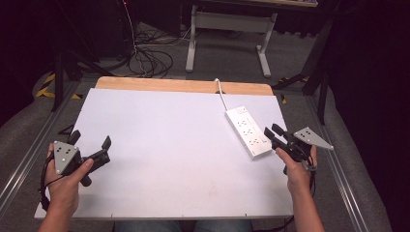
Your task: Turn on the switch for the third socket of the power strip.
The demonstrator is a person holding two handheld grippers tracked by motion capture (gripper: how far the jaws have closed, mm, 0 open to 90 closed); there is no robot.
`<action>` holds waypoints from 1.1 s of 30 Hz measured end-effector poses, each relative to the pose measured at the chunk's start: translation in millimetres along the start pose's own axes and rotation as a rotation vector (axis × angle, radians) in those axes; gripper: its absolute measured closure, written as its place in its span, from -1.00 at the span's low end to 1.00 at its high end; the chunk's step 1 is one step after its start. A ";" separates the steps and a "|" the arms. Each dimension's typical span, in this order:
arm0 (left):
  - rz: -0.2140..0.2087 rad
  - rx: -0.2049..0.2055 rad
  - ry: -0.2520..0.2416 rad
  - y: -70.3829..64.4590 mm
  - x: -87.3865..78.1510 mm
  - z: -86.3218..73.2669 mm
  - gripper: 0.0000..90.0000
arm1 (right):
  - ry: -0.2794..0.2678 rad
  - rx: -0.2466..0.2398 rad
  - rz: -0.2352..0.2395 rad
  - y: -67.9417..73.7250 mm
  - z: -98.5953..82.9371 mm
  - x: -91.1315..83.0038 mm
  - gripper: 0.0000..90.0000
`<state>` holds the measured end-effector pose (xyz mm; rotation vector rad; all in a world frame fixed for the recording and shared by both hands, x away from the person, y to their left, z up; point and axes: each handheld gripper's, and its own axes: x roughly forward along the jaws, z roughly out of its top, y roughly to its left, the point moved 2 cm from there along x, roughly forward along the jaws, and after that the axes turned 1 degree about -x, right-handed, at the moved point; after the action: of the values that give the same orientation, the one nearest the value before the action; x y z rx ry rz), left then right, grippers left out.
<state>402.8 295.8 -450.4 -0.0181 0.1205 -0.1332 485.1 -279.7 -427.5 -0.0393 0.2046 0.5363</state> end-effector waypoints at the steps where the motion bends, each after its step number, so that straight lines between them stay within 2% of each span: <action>1: 0.000 -0.001 0.000 0.0 0.0 0.0 -0.86 | -0.006 0.006 0.006 0.8 -0.1 -0.6 0.31; 10: 0.003 -0.001 -0.002 0.3 -0.3 0.0 -0.86 | -0.032 0.009 0.015 5.6 -0.2 -3.6 0.16; 22: 0.004 -0.003 -0.003 0.4 -0.2 0.2 -0.86 | -0.076 0.029 0.026 4.6 -6.9 -18.5 0.02; 27: 0.002 -0.001 -0.002 0.3 -0.6 0.3 -0.86 | -0.103 0.022 0.041 6.8 -5.7 -18.2 -0.07; 33: 0.005 -0.005 -0.005 1.0 -0.5 0.2 -0.86 | -0.102 0.024 0.040 6.4 -7.5 -16.5 -0.30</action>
<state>402.5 296.8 -450.2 -0.0233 0.1162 -0.1276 466.6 -283.1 -431.3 0.0152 0.1123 0.5747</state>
